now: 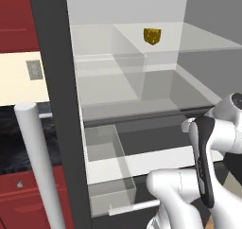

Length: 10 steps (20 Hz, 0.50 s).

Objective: Retrieve the sausage and cheese from the fridge and place them on the cutting board on the counter.

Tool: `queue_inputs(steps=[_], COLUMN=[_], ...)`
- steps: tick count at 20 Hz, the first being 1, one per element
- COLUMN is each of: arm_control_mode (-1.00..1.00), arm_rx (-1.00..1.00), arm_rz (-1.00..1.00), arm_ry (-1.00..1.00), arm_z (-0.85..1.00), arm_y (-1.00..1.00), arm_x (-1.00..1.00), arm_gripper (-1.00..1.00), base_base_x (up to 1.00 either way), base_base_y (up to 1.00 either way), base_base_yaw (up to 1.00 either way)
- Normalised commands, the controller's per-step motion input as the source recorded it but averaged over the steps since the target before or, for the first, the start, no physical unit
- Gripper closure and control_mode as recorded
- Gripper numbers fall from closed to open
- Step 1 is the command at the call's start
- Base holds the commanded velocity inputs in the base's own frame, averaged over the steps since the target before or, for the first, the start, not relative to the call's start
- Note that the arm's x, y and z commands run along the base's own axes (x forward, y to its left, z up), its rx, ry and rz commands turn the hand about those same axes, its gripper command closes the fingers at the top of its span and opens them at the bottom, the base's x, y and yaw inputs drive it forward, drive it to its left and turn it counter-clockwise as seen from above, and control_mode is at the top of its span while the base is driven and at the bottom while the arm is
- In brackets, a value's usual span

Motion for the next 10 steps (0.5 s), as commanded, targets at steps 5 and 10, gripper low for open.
queue_inputs(steps=[5, 10], arm_control_mode=[1.0, 1.0], arm_rx=[0.0, 0.0], arm_rz=[0.0, 0.0], arm_ry=[0.0, 0.0], arm_z=[0.0, 0.0], arm_y=[0.0, 0.0], arm_x=[0.0, 0.0], arm_gripper=[-1.0, -1.0], base_base_x=[0.35, 0.19], base_base_y=[0.0, 0.0], base_base_yaw=[0.09, 0.12])
